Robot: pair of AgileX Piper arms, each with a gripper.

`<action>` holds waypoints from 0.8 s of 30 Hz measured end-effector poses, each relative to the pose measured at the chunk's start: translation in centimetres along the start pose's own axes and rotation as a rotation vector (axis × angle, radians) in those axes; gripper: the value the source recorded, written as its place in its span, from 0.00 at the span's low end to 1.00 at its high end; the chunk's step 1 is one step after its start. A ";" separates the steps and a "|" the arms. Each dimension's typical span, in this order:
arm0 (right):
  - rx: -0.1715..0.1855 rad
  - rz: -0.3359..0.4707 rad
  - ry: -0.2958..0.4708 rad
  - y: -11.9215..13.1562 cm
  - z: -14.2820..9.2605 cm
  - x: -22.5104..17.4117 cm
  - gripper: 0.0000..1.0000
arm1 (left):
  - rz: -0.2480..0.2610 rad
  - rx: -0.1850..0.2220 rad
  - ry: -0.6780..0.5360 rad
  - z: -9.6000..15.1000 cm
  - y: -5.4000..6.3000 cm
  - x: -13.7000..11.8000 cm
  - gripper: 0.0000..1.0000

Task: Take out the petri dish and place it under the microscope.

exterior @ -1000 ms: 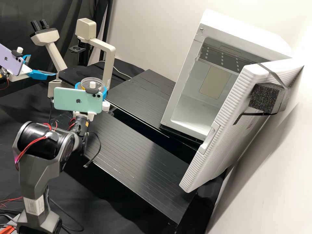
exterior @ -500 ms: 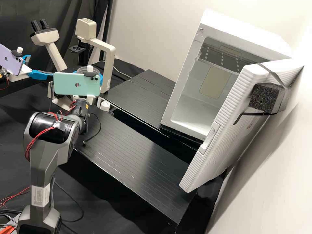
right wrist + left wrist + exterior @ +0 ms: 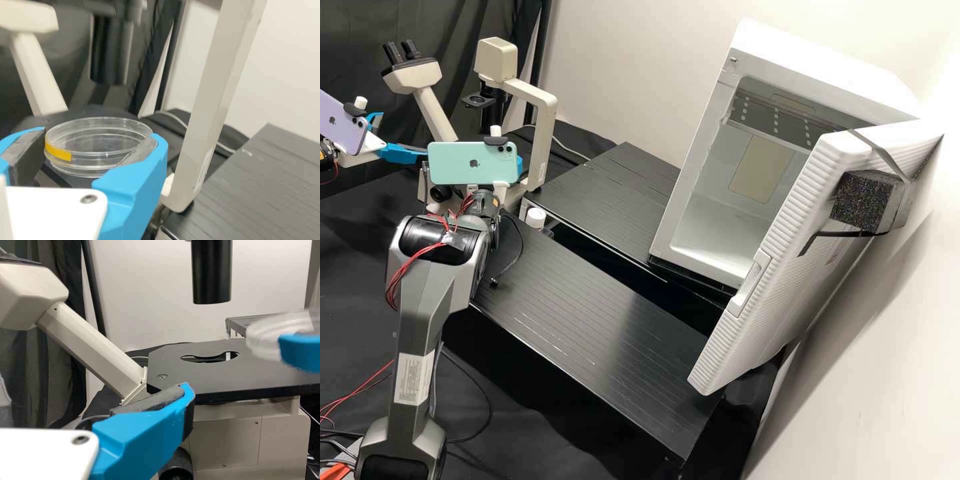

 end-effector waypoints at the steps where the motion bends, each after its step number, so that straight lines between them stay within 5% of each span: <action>1: -0.004 -0.006 -0.007 -0.1 0.1 0.4 0.00 | 0.000 0.000 0.000 0.0 0.0 0.0 1.00; 6: -0.017 -0.028 -0.021 -0.8 0.1 2.3 0.00 | 0.000 0.000 0.000 0.0 0.0 0.0 1.00; 19: 0.034 -0.028 -0.028 -1.7 -0.7 5.7 0.00 | 0.000 0.000 0.000 0.0 0.0 0.0 1.00; 24: 0.012 -0.042 -0.025 -2.5 -0.9 7.2 0.00 | 0.000 0.000 0.000 0.0 0.0 0.0 1.00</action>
